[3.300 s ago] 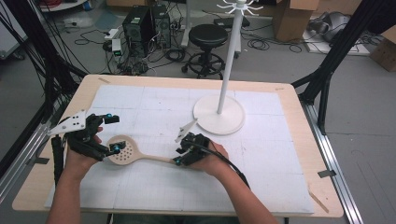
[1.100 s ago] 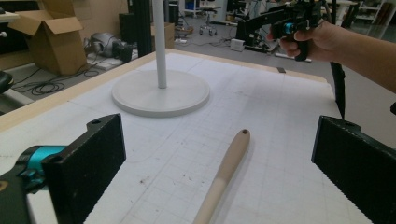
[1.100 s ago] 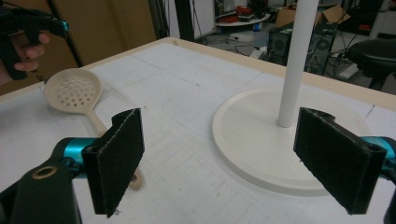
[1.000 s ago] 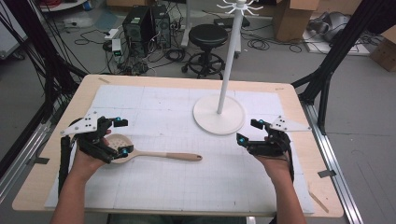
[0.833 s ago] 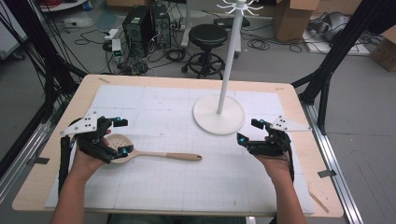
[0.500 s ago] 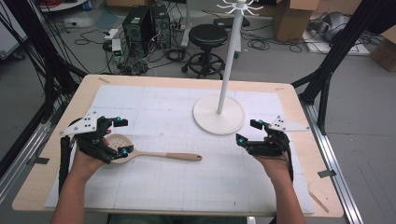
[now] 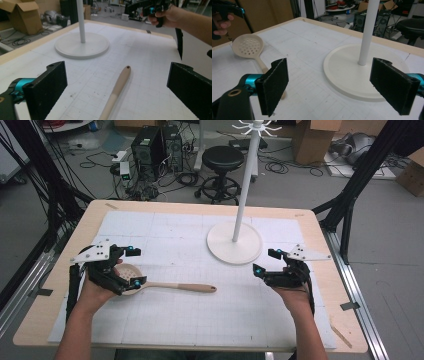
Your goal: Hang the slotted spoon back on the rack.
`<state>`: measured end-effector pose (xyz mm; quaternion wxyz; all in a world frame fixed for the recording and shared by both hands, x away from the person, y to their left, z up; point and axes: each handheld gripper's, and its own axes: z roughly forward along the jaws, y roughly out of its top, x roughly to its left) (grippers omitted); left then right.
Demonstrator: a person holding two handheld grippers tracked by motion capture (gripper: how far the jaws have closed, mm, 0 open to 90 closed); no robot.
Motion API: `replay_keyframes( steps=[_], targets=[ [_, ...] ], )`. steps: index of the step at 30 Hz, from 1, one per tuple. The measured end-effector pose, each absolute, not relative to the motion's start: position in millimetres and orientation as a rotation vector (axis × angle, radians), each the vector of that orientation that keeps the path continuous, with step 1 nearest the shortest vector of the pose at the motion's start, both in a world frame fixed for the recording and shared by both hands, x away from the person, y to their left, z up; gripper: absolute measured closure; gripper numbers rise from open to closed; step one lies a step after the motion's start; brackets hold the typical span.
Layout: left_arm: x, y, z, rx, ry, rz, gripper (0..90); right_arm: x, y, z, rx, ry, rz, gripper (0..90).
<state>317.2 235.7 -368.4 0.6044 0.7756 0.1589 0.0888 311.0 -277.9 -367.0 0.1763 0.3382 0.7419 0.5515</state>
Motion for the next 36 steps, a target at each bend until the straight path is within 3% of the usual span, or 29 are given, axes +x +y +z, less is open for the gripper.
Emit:
replay_keyframes(
  steps=[10, 23, 36],
  targets=[
    [334.0, 200.9, -368.2, 1.937, 0.348, 0.152, 3.4, 311.9, -281.6, -367.2, 0.966, 2.081, 1.585, 14.5],
    [353.6, 137.9, -396.0, 2.271, 0.293, 0.108, 3.5, 313.5, -279.9, -368.5, 0.966, 2.098, 1.574, 14.5],
    [360.7, 115.4, -409.6, 2.509, 0.238, 0.067, 34.2, 314.9, -274.8, -370.7, 0.973, 2.118, 1.551, 14.7]
  ],
)
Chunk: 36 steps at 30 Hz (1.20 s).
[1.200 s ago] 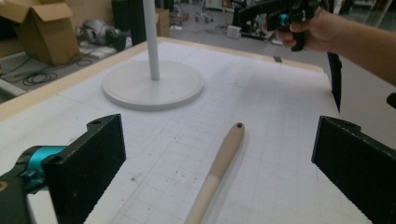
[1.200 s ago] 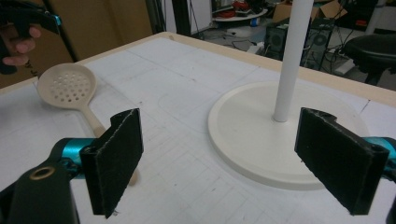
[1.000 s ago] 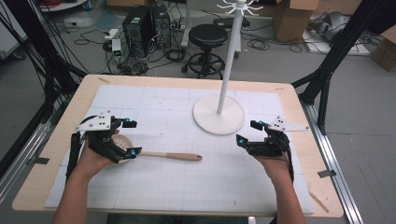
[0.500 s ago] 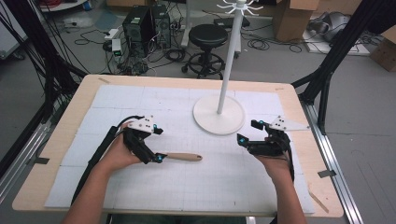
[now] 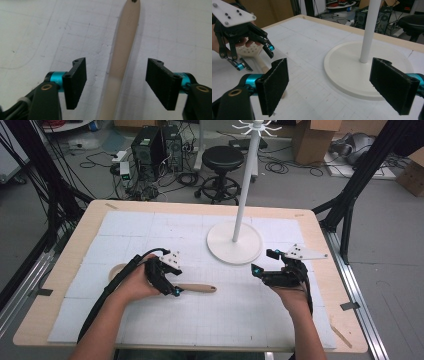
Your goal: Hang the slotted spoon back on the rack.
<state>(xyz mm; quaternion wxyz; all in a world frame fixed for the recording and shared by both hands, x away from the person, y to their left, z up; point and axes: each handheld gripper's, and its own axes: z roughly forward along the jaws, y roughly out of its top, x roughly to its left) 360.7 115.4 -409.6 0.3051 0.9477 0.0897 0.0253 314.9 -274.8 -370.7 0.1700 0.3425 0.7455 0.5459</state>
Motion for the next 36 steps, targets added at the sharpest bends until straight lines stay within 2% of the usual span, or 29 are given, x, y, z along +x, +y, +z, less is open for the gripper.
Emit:
replay_keyframes(
  steps=[4, 10, 17, 18, 23, 25, 26, 31, 36],
  targets=[
    [361.6, 111.2, -413.4, 2.573, 0.243, 0.063, 41.9, 314.7, -272.5, -371.6, 0.965, 2.127, 1.536, 14.7],
    [363.5, 103.7, -416.3, 2.674, 0.241, 0.077, 48.4, 315.7, -270.7, -372.7, 0.964, 2.137, 1.511, 14.7],
    [365.2, 101.6, -416.9, 2.676, 0.236, 0.056, 53.3, 315.4, -272.4, -373.5, 0.978, 2.134, 1.506, 14.9],
    [365.4, 101.9, -417.0, 2.675, 0.238, 0.052, 57.6, 315.7, -272.6, -373.5, 0.977, 2.134, 1.508, 15.0],
    [367.2, 102.4, -417.4, 2.671, 0.241, 0.033, 61.5, 316.7, -272.0, -374.5, 0.975, 2.139, 1.493, 15.0],
    [365.3, 101.1, -417.2, 2.673, 0.236, 0.038, 64.3, 316.2, -271.6, -374.5, 0.978, 2.14, 1.489, 15.0],
    [364.0, 100.2, -417.2, 2.675, 0.228, 0.044, 68.4, 315.6, -271.6, -374.2, 0.977, 2.14, 1.486, 15.1],
    [361.3, 99.0, -416.2, 2.685, 0.21, 0.05, 74.2, 315.3, -271.1, -373.4, 0.97, 2.138, 1.488, 15.4],
    [362.8, 102.0, -412.8, 2.658, 0.227, 0.059, 74.6, 314.7, -270.6, -372.9, 0.963, 2.138, 1.491, 15.5]
  ],
)
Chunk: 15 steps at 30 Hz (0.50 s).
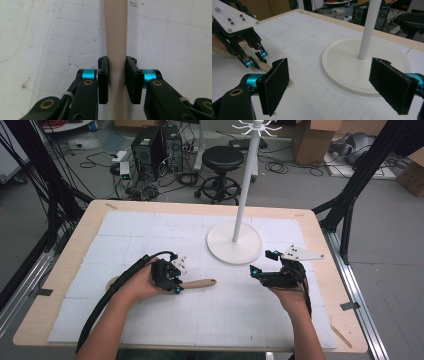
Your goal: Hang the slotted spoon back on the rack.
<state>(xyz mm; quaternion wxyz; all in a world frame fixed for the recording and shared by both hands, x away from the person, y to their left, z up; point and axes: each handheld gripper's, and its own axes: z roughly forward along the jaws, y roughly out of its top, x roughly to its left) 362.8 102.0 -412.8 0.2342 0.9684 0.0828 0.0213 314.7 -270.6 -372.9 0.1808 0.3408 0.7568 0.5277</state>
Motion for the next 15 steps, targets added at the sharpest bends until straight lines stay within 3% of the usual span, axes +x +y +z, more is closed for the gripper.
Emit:
replay_keyframes(
  steps=[15],
  targets=[
    [359.8, 131.4, -339.6, 2.317, 0.258, 0.139, 74.7, 314.5, -275.2, -371.8, 0.976, 2.114, 1.511, 15.5]
  ],
)
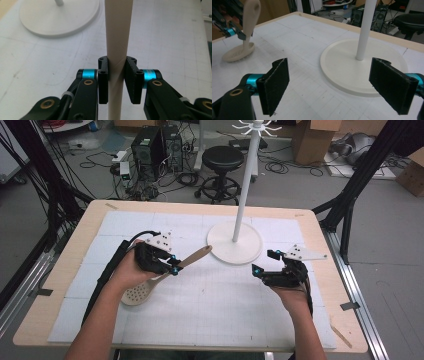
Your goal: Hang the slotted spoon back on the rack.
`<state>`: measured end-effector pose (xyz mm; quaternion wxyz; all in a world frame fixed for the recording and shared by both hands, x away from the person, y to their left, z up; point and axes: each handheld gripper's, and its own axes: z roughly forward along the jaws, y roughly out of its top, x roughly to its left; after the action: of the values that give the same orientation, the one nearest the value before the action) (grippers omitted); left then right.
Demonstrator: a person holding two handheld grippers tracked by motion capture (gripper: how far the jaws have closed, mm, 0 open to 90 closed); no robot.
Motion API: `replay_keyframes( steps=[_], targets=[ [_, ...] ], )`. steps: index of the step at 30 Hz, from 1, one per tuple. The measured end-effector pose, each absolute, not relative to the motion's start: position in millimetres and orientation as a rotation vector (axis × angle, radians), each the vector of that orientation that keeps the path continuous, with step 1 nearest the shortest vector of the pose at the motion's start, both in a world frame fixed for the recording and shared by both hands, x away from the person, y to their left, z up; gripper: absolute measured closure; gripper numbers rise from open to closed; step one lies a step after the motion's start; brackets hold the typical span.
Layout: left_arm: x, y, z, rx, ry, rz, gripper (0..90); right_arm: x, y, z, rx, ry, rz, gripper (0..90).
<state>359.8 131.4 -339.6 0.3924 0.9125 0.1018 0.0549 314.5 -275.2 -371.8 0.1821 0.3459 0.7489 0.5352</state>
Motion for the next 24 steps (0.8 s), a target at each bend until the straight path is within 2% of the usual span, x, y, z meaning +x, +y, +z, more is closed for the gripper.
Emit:
replay_keyframes(
  steps=[24],
  targets=[
    [375.7, 121.2, -281.6, 2.168, 0.242, 0.128, 74.8, 312.9, -276.6, -369.1, 0.958, 2.108, 1.532, 15.5]
  ],
)
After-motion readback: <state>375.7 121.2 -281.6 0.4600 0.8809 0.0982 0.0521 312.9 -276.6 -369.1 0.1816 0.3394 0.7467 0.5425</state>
